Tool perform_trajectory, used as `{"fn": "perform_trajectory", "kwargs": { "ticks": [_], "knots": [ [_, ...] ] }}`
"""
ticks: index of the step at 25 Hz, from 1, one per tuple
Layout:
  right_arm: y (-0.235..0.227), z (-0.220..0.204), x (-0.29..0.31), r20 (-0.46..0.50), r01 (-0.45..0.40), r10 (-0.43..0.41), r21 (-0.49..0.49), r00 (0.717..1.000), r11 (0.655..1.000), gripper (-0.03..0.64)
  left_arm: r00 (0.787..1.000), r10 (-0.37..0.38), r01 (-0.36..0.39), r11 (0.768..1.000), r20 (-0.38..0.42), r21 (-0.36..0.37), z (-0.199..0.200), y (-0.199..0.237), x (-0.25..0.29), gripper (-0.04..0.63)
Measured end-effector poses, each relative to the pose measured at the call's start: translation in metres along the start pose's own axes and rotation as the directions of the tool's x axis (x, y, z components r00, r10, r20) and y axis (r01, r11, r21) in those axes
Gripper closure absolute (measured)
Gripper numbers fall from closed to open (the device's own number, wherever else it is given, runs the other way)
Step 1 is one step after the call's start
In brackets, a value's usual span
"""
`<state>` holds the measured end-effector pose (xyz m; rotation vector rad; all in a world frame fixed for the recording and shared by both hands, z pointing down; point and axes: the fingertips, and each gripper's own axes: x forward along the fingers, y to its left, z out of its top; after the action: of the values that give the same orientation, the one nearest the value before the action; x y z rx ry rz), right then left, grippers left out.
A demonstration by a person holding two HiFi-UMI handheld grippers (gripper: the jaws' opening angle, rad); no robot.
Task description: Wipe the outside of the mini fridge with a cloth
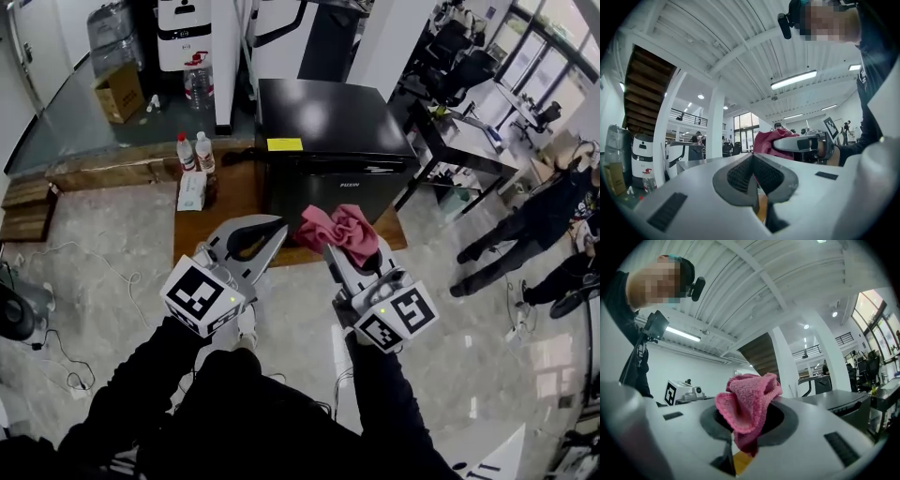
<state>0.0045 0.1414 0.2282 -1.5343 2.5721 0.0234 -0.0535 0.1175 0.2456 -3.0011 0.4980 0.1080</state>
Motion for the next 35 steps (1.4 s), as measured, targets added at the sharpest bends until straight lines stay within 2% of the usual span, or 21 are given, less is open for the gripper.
{"fn": "perform_trajectory", "kwargs": {
  "ticks": [4, 9, 15, 22, 28, 35],
  "knots": [
    [-0.028, 0.014, 0.050, -0.029, -0.021, 0.020, -0.050, 0.999, 0.999, 0.526, 1.000, 0.019, -0.019, 0.999, 0.013, 0.027, 0.014, 0.055, 0.025, 0.589],
    [-0.077, 0.030, 0.133, -0.078, -0.062, 0.053, -0.115, 0.996, 0.991, 0.526, 0.995, 0.091, -0.093, 0.995, 0.045, 0.034, 0.026, 0.145, 0.060, 0.589],
    [-0.137, 0.039, 0.229, -0.148, -0.104, 0.081, -0.152, 0.986, 0.983, 0.525, 0.988, 0.142, -0.145, 0.989, 0.067, 0.042, 0.028, 0.240, 0.104, 0.589],
    [-0.203, 0.021, 0.346, -0.255, -0.120, 0.078, -0.153, 0.964, 0.981, 0.525, 0.985, 0.171, -0.172, 0.984, 0.022, 0.053, 0.005, 0.350, 0.153, 0.589],
    [-0.250, -0.020, 0.418, -0.387, -0.117, 0.065, -0.114, 0.920, 0.987, 0.525, 0.980, 0.198, -0.197, 0.980, -0.033, 0.035, -0.028, 0.416, 0.182, 0.589],
    [-0.286, -0.078, 0.460, -0.572, -0.152, 0.063, -0.110, 0.818, 0.982, 0.525, 0.957, 0.284, -0.284, 0.959, -0.052, 0.001, -0.058, 0.456, 0.202, 0.589]
  ]
}}
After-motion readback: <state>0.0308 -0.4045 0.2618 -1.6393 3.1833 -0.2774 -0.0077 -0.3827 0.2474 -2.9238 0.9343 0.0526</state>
